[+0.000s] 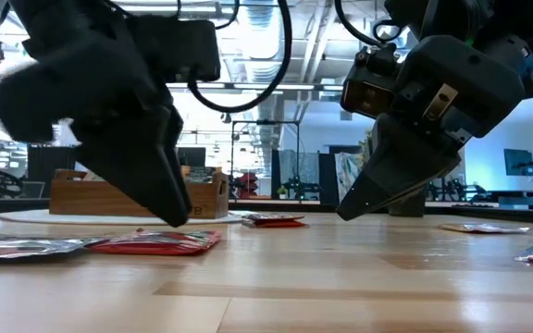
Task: Pick & Place Tea
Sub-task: Put the red tea bag into the middle section of the wooden organizer
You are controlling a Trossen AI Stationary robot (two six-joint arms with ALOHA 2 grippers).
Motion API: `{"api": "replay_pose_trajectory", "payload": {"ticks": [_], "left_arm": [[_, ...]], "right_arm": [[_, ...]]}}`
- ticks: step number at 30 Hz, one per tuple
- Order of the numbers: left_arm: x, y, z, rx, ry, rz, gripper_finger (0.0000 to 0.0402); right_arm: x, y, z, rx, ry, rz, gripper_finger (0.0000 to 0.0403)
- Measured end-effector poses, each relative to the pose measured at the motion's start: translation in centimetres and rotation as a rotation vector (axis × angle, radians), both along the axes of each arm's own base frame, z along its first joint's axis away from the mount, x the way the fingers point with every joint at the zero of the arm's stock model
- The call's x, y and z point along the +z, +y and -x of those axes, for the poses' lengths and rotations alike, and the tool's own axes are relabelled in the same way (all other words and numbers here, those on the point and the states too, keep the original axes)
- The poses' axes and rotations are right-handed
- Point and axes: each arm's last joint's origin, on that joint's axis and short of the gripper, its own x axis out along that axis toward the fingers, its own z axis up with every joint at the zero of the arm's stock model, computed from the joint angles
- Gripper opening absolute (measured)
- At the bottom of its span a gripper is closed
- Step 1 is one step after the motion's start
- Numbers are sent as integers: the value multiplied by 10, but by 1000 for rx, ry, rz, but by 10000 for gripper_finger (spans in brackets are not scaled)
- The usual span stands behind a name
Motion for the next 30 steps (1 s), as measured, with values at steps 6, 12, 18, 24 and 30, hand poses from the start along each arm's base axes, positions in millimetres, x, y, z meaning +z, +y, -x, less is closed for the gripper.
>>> {"api": "replay_pose_trajectory", "payload": {"ticks": [6, 12, 18, 24, 30], "left_arm": [[-2, 3, 0, 44, 9, 52, 212], [-22, 14, 11, 90, 2, 120, 194], [-30, 17, 15, 80, -13, 122, 122], [-27, 17, 15, 35, -13, 97, 32], [-1, 23, 26, -17, -18, 21, 2]], "right_arm": [[0, 0, 0, 1, 0, -1, 0], [0, 0, 0, 2, 0, -1, 0], [0, 0, 0, 6, -1, 4, 0], [0, 0, 0, 6, -1, 4, 0], [0, 0, 0, 7, -2, 5, 0]]}}
